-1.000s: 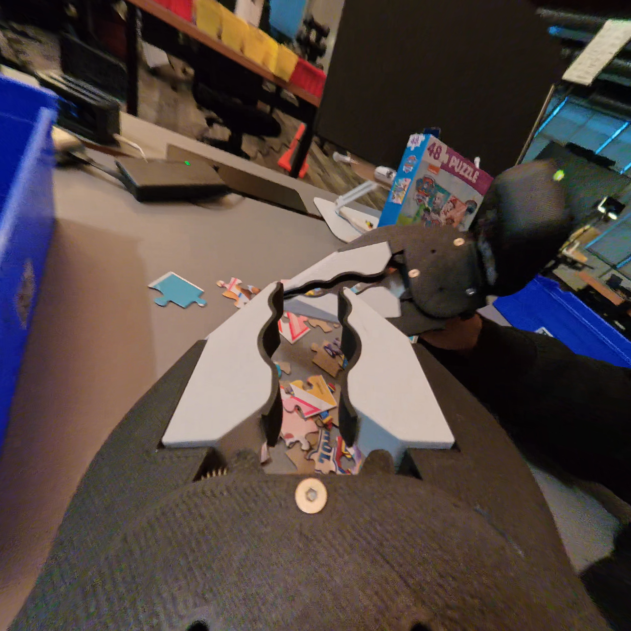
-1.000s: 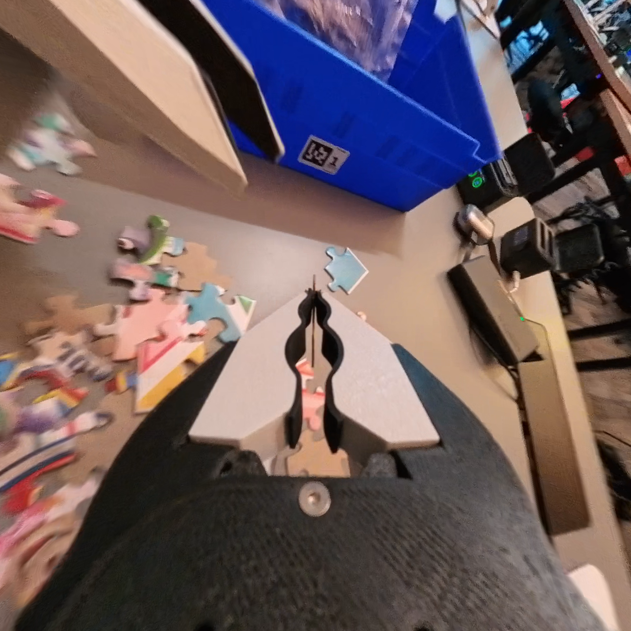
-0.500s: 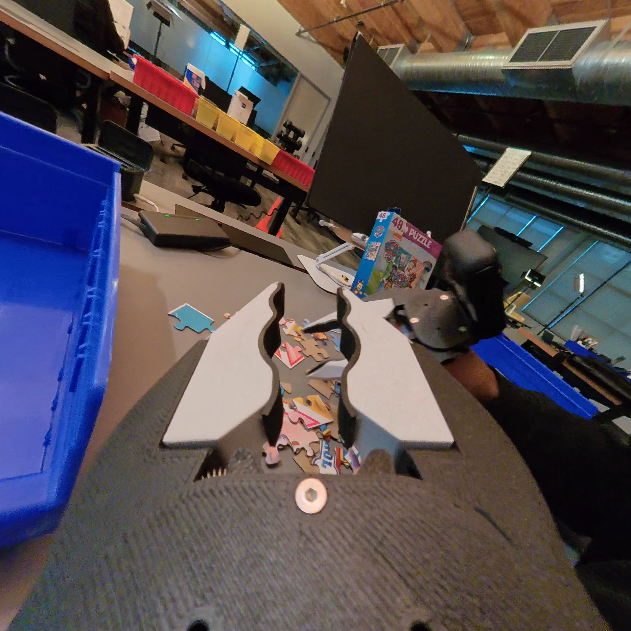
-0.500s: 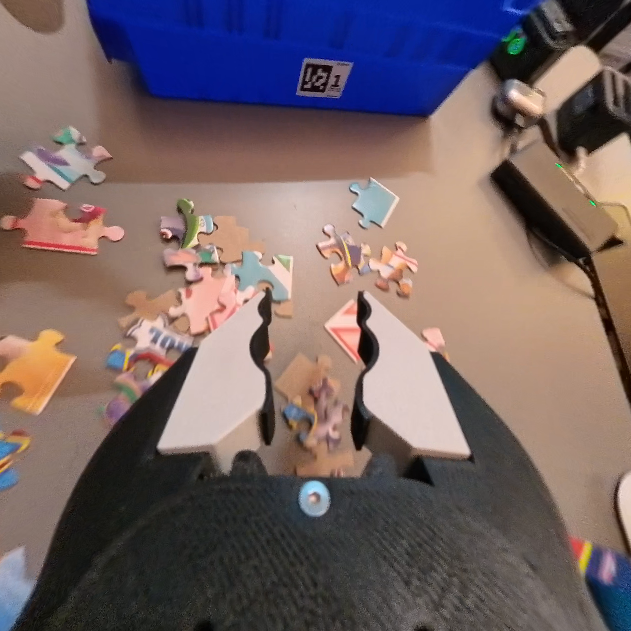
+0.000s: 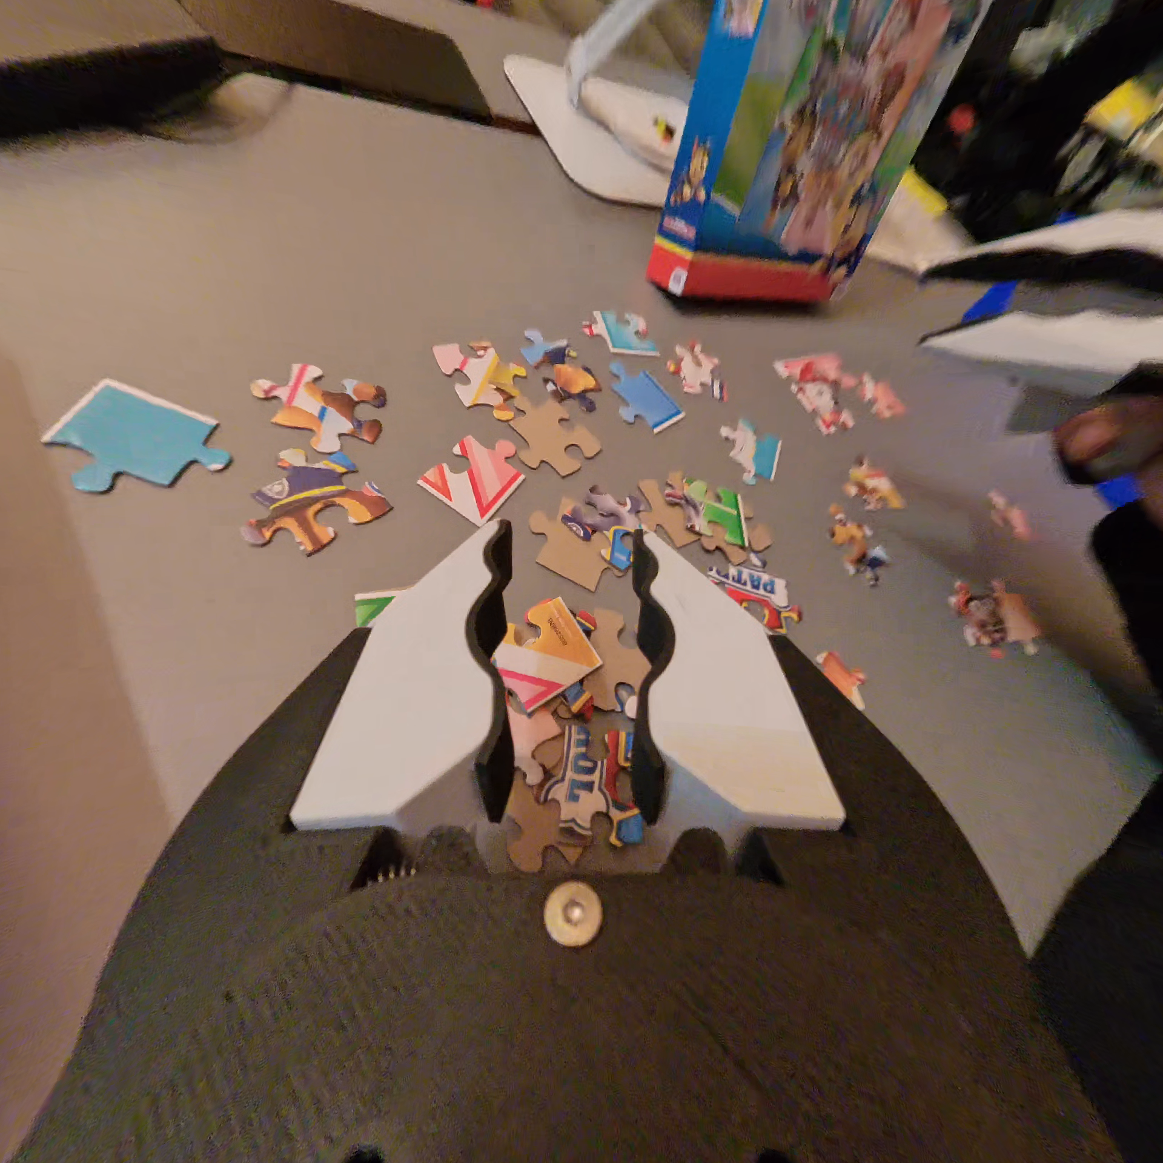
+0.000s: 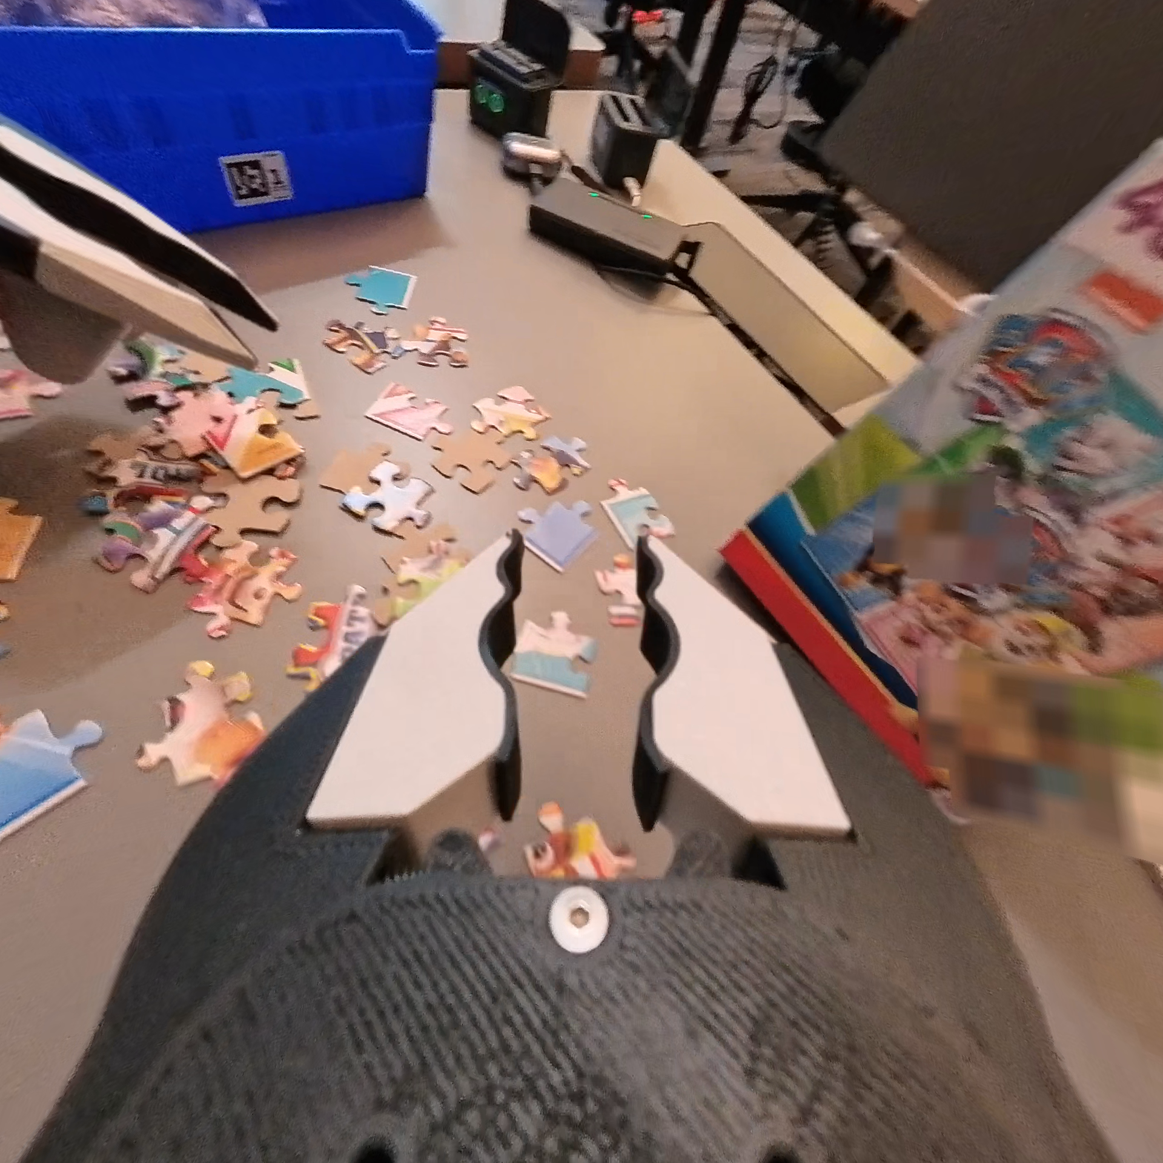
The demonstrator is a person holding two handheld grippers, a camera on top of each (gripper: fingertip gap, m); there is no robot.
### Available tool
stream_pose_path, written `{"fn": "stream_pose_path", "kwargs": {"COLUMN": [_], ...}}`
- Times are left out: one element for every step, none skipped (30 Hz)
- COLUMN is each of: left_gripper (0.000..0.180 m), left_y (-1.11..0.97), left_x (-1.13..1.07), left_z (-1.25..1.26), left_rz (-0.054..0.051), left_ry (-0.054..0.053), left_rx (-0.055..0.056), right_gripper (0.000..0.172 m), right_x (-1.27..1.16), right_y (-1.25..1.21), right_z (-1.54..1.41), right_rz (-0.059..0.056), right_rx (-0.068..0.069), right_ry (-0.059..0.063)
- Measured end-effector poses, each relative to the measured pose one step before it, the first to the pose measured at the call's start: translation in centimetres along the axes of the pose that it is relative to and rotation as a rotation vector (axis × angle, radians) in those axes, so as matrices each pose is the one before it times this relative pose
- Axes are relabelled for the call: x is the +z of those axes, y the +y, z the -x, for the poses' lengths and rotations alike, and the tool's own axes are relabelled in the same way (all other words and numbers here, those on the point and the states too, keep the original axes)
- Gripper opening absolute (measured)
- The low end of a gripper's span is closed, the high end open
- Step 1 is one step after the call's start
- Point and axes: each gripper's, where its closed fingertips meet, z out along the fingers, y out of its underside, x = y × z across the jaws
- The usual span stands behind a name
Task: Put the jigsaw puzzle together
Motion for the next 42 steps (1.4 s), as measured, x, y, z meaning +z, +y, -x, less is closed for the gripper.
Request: {"fn": "stream_pose_path", "kwargs": {"left_gripper": [0.036, 0.037, 0.038, 0.038, 0.039, 0.038, 0.037, 0.036, 0.036, 0.036, 0.036, 0.036, 0.037, 0.039, 0.041, 0.042, 0.044, 0.044, 0.044, 0.044, 0.044, 0.044, 0.042, 0.038, 0.033, 0.033, 0.033, 0.033, 0.033, 0.033, 0.033, 0.032, 0.032, 0.032, 0.032, 0.032, 0.032, 0.032, 0.032, 0.032, 0.032, 0.029], "left_y": [0.043, -0.060, -0.073, -0.020, 0.029, 0.039, 0.046, 0.033, 0.027, 0.033, -0.020, -0.090, -0.091, -0.065, -0.013, 0.042, 0.134, 0.185, 0.203, 0.198, 0.210, 0.200, -0.130, 0.014, -0.044, 0.004, 0.033, 0.044, 0.022, 0.013, 0.009, 0.022, 0.003, -0.023, -0.046, -0.071, -0.116, -0.132, -0.127, -0.129, -0.130, -0.115], "left_x": [0.588, 0.532, 0.506, 0.485, 0.451, 0.435, 0.428, 0.442, 0.437, 0.411, 0.366, 0.325, 0.279, 0.241, 0.239, 0.282, 0.308, 0.302, 0.259, 0.224, 0.206, 0.175, 0.019, 0.042, 0.022, 0.009, -0.007, -0.016, -0.019, -0.018, -0.029, -0.037, -0.061, -0.097, -0.120, -0.144, -0.166, -0.194, -0.208, -0.194, -0.192, -0.178], "left_z": [-0.171, -0.028, 0.287, 0.583, 0.673, 0.686, 0.551, 0.337, 0.114, 0.021, -0.041, -0.012, 0.045, 0.036, 0.065, 0.136, 0.250, 0.240, 0.035, -0.024, -0.012, -0.014, -0.073, -0.203, -0.165, -0.030, 0.005, 0.000, -0.015, -0.012, -0.023, -0.036, -0.058, -0.029, -0.038, -0.048, -0.051, -0.029, -0.037, -0.050, -0.066, -0.055], "left_rz": [0.0301, 0.0297, 0.0311, 0.0379, 0.0398, 0.0367, 0.0343, 0.0298, 0.0252, 0.0234, 0.0170, 0.0094, 0.0059, 0.0053, 0.0059, 0.0060, 0.0103, 0.0131, 0.0140, 0.0141, 0.0153, 0.0153, -0.0056, 0.0053, 0.0006, 0.0024, 0.0041, 0.0040, 0.0020, 0.0001, -0.0007, -0.0005, -0.0011, -0.0027, -0.0035, -0.0050, -0.0065, -0.0071, -0.0063, -0.0058, -0.0054, -0.0050], "left_ry": [-0.0062, -0.0082, -0.0179, -0.0288, -0.0279, -0.0246, -0.0140, -0.0027, 0.0100, 0.0152, 0.0159, 0.0109, 0.0039, 0.0018, -0.0016, -0.0067, -0.0116, -0.0122, -0.0021, 0.0004, -0.0024, -0.0041, -0.0009, 0.0090, 0.0068, -0.0035, -0.0053, -0.0046, -0.0027, -0.0027, -0.0020, -0.0013, -0.0010, -0.0016, -0.0010, 0.0012, 0.0012, -0.0002, -0.0003, -0.0001, -0.0004, -0.0012], "left_rx": [0.0328, 0.0365, 0.0400, 0.0419, 0.0473, 0.0475, 0.0409, 0.0309, 0.0192, 0.0078, 0.0027, 0.0000, -0.0035, -0.0041, -0.0037, -0.0062, -0.0099, -0.0091, -0.0020, 0.0017, 0.0030, 0.0057, 0.0040, -0.0026, -0.0022, 0.0018, 0.0041, 0.0028, 0.0025, 0.0022, 0.0020, 0.0018, 0.0024, 0.0025, 0.0016, 0.0006, 0.0004, 0.0008, 0.0016, 0.0022, 0.0021, 0.0020], "right_gripper": [0.035, 0.034, 0.034, 0.033, 0.033, 0.033, 0.032, 0.031, 0.031, 0.031, 0.030, 0.030, 0.028, 0.027, 0.027, 0.026, 0.026, 0.026, 0.026, 0.026, 0.026, 0.026, 0.026, 0.026, 0.026, 0.026, 0.026, 0.027, 0.026, 0.026, 0.027, 0.027, 0.027, 0.027, 0.027, 0.027, 0.027, 0.027, 0.027, 0.027, 0.027, 0.027], "right_x": [-1.019, -1.003, -0.985, -0.928, -0.865, -0.793, -0.725, -0.671, -0.630, -0.609, -0.636, -0.669, -0.691, -0.665, -0.615, -0.560, -0.486, -0.392, -0.324, -0.227, -0.164, -0.081, -0.012, 0.031, 0.077, 0.100, 0.103, 0.111, 0.093, 0.076, 0.048, 0.036, 0.021, 0.006, 0.012, 0.006, -0.005, -0.010, -0.004, -0.012, -0.007, -0.002], "right_y": [0.230, 0.184, 0.172, 0.166, 0.215, 0.295, 0.384, 0.453, 0.480, 0.482, 0.434, 0.369, 0.301, 0.258, 0.230, 0.202, 0.195, 0.203, 0.192, 0.183, 0.162, 0.152, 0.158, 0.140, 0.103, 0.080, 0.077, 0.052, 0.025, -0.004, -0.027, -0.036, -0.024, -0.012, 0.006, 0.004, -0.022, -0.044, -0.053, -0.068, -0.077, -0.069], "right_z": [-0.939, -0.965, -0.955, -0.935, -0.906, -0.904, -0.954, -0.968, -0.961, -0.983, -1.078, -1.161, -1.218, -1.209, -1.100, -0.981, -0.854, -0.732, -0.595, -0.434, -0.286, -0.154, -0.087, -0.026, 0.022, 0.078, 0.087, 0.083, 0.087, 0.086, 0.090, 0.070, 0.047, 0.035, 0.038, 0.023, 0.027, 0.035, 0.043, 0.048, 0.056, 0.058], "right_rz": [-0.0081, -0.0116, -0.0152, -0.0169, -0.0154, -0.0113, -0.0067, -0.0019, 0.0018, 0.0042, 0.0046, 0.0023, -0.0006, -0.0017, -0.0027, -0.0046, -0.0055, -0.0049, -0.0045, -0.0050, -0.0051, -0.0039, -0.0017, -0.0004, -0.0005, 0.0001, 0.0012, 0.0017, 0.0014, 0.0013, 0.0006, 0.0004, 0.0008, 0.0009, 0.0010, 0.0007, -0.0010, -0.0021, -0.0017, -0.0019, -0.0020, -0.0011], "right_rx": [0.0007, 0.0069, 0.0122, 0.0151, 0.0158, 0.0145, 0.0116, 0.0083, 0.0052, 0.0013, -0.0037, -0.0074, -0.0055, 0.0003, 0.0060, 0.0098, 0.0121, 0.0132, 0.0139, 0.0138, 0.0126, 0.0103, 0.0068, 0.0032, 0.0001, -0.0020, -0.0038, -0.0058, -0.0071, -0.0075, -0.0077, -0.0074, -0.0065, -0.0045, -0.0018, 0.0007, 0.0021, 0.0025, 0.0023, 0.0014, 0.0003, -0.0008], "right_ry": [0.0302, 0.0268, 0.0241, 0.0213, 0.0190, 0.0200, 0.0230, 0.0238, 0.0233, 0.0245, 0.0288, 0.0332, 0.0349, 0.0309, 0.0239, 0.0183, 0.0145, 0.0118, 0.0092, 0.0054, 0.0013, -0.0011, -0.0015, -0.0015, -0.0025, -0.0032, -0.0030, -0.0014, -0.0004, -0.0008, -0.0010, -0.0002, 0.0007, 0.0006, -0.0002, -0.0007, -0.0009, -0.0013, -0.0016, -0.0011, -0.0009, -0.0010]}}
